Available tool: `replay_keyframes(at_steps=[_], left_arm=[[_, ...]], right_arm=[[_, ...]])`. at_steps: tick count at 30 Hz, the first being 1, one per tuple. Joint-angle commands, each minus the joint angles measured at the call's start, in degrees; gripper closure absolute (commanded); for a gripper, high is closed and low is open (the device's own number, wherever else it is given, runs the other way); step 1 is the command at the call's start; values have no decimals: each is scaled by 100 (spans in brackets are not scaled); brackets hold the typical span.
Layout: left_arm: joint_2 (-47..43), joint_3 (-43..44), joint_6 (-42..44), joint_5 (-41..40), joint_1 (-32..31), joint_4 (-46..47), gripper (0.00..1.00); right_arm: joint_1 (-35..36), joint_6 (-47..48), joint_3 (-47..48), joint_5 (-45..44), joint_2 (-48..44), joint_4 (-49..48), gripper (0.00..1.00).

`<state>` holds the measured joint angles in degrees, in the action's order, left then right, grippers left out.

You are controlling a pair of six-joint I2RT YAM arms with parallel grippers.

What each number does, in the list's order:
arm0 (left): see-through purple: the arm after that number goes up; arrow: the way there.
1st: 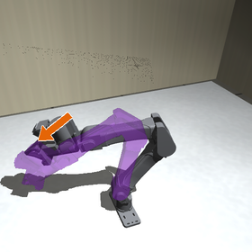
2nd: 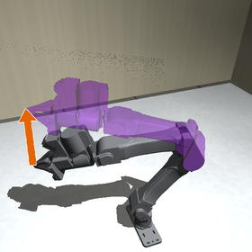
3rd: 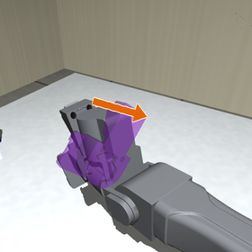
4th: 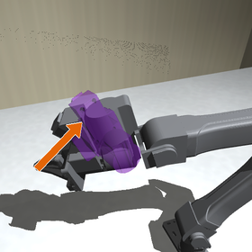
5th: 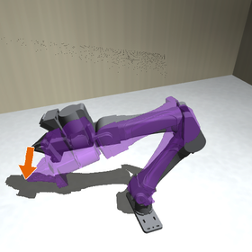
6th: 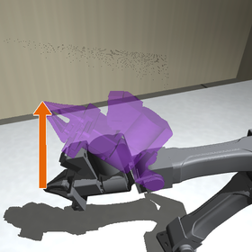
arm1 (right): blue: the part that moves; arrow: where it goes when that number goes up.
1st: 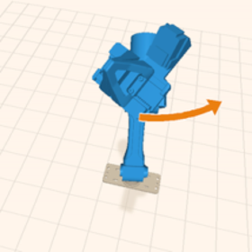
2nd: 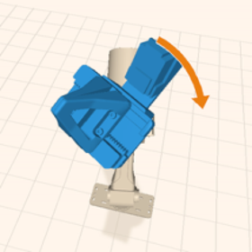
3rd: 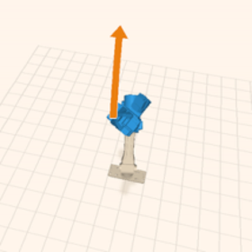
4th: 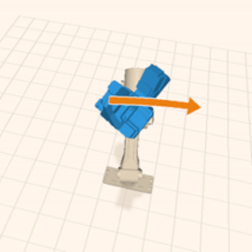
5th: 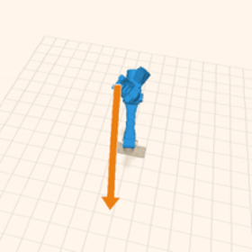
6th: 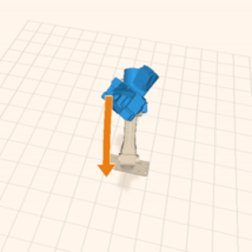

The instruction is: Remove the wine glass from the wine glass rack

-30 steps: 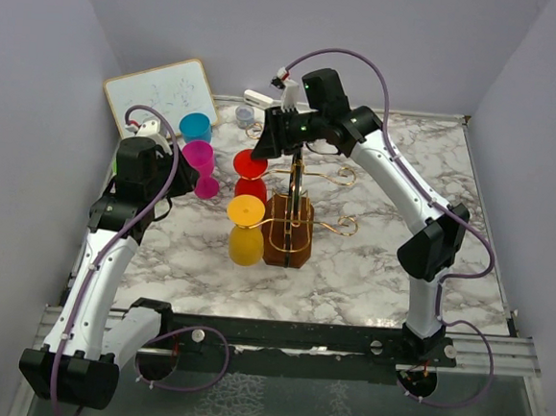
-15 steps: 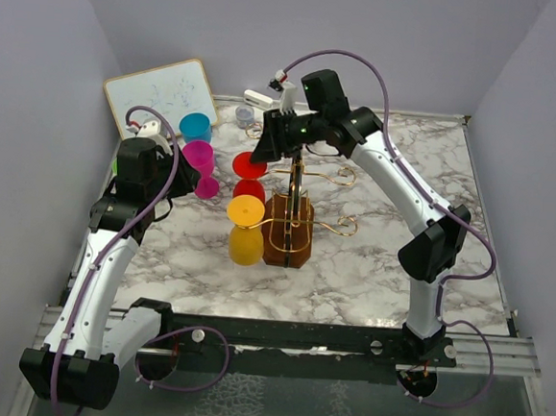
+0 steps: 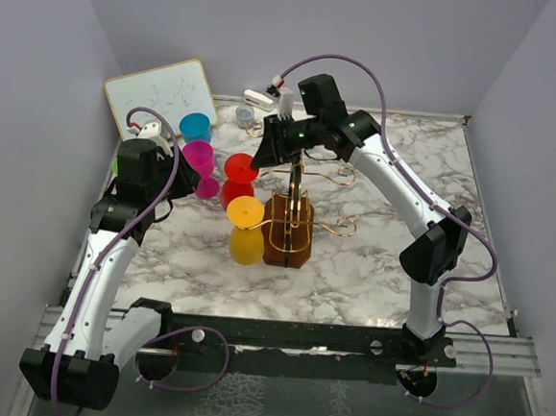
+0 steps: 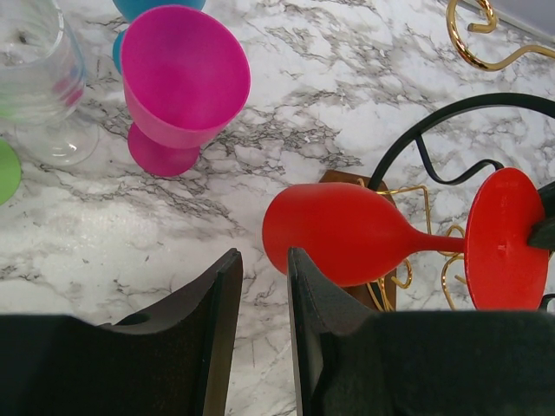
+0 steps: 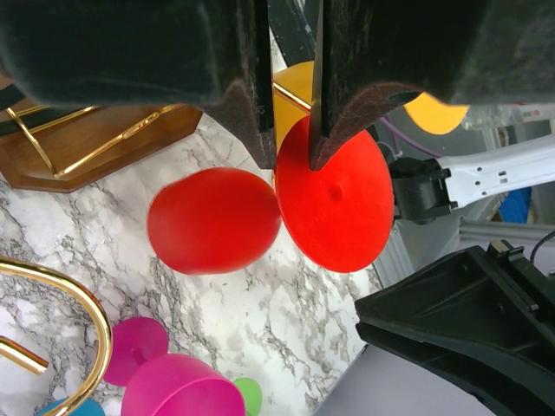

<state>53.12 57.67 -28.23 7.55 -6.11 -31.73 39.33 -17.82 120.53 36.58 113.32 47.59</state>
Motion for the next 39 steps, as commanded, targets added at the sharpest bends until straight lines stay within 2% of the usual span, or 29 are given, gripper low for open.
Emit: replay_keyframes(at_steps=[1,11,16,32,35,39], left_arm=[[-121,-36,-38,133,23,91,69],[-94,-30,-60,168,22,105,69],[-89,-49,-60,170,25,107,69],[-33,-92,-59,194,26,162,69],[-22,-109,-71,202,21,161,69],[-32,-110,-51,186,22,137,69]], right_arm=[[31,-159,-174,152,-382,-282,80],[39,-386,-366,545,-557,-704,77],[47,-383,-353,496,-480,-684,74],[212,-280,-155,438,-254,-475,74],[216,-267,-199,346,-246,-444,77],[213,-320,-243,157,-251,-420,88]])
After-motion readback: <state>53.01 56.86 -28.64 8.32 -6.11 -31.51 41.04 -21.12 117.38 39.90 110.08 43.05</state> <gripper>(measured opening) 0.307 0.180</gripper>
